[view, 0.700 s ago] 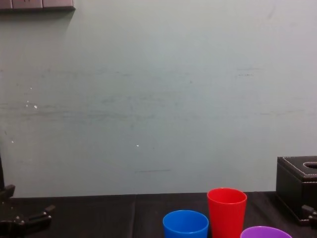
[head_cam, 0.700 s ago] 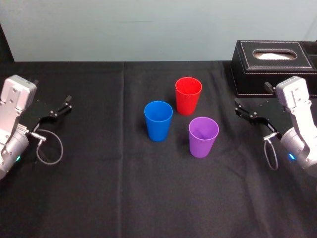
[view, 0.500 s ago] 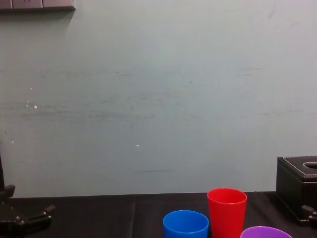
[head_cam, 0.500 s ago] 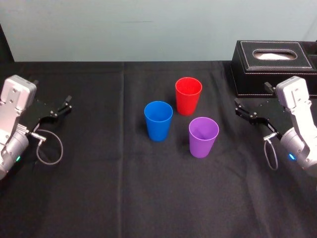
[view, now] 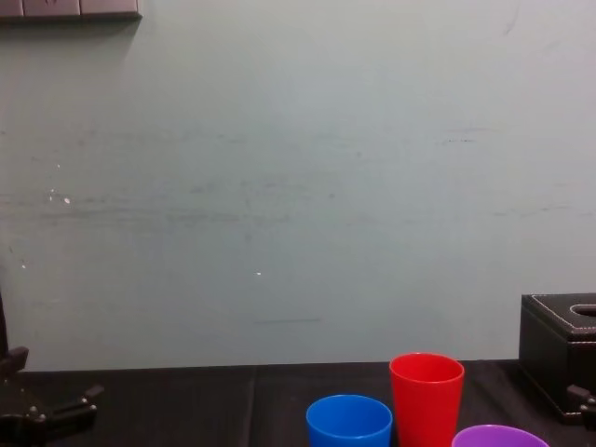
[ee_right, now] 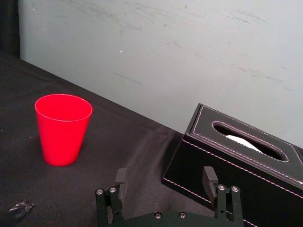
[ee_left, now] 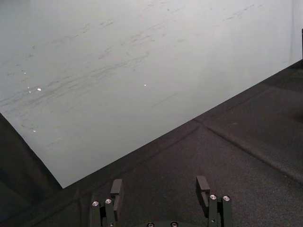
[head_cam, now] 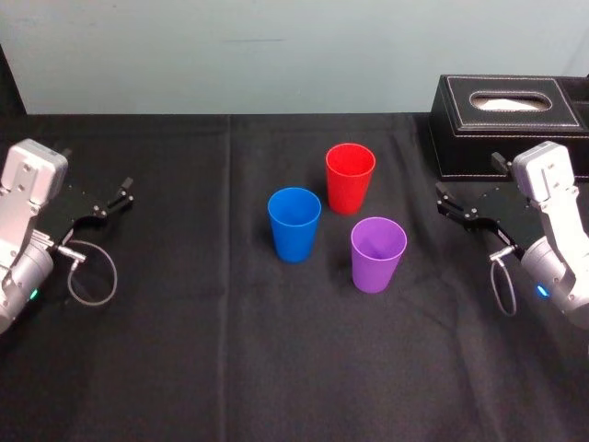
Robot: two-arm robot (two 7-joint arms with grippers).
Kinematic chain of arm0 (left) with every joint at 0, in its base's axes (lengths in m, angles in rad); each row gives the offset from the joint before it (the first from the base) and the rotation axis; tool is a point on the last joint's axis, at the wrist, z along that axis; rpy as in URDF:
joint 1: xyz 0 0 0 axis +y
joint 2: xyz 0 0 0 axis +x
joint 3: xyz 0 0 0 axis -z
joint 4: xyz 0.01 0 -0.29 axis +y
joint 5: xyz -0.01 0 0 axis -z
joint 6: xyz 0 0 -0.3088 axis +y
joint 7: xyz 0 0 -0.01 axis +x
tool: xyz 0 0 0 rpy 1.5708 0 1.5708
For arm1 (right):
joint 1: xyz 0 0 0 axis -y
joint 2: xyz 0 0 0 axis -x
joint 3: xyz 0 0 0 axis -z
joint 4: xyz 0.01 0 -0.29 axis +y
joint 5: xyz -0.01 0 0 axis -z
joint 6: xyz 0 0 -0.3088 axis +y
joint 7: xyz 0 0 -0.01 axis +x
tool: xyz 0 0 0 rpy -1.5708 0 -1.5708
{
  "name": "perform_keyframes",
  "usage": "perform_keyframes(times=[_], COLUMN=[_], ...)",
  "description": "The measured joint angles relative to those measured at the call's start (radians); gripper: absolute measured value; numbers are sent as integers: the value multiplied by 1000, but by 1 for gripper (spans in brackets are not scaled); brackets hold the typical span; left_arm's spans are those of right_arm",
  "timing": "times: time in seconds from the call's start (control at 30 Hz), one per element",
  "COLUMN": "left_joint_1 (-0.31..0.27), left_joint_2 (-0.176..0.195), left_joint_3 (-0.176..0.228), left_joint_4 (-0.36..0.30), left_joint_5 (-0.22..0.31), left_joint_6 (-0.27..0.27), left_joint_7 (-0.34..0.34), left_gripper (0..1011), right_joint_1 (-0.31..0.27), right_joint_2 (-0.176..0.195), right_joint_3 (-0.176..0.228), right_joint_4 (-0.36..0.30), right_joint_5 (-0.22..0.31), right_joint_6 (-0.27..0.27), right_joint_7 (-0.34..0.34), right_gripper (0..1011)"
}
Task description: Stack the three plastic cups sequentially using one hand.
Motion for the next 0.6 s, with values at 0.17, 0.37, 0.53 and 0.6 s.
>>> perform_keyframes(times=[0.17, 0.37, 0.53, 0.6], left_joint_1=[0, 0, 0, 0], left_joint_2=[0, 0, 0, 0], left_joint_3=[0, 0, 0, 0], left_joint_4=[0, 0, 0, 0], left_joint_5=[0, 0, 0, 0], left_joint_6=[0, 0, 0, 0], left_joint_7=[0, 0, 0, 0], left_gripper=[1005, 1005, 1005, 1005], right_joint_1=[0, 0, -4, -16], right_joint_2=[0, 0, 1, 7], right_joint_3=[0, 0, 11, 26], right_joint_4=[0, 0, -15, -40], right_joint_5=[0, 0, 2, 8], right_joint_6=[0, 0, 0, 0], right_joint_7=[0, 0, 2, 6], right_gripper=[1004, 1003, 1003, 1003])
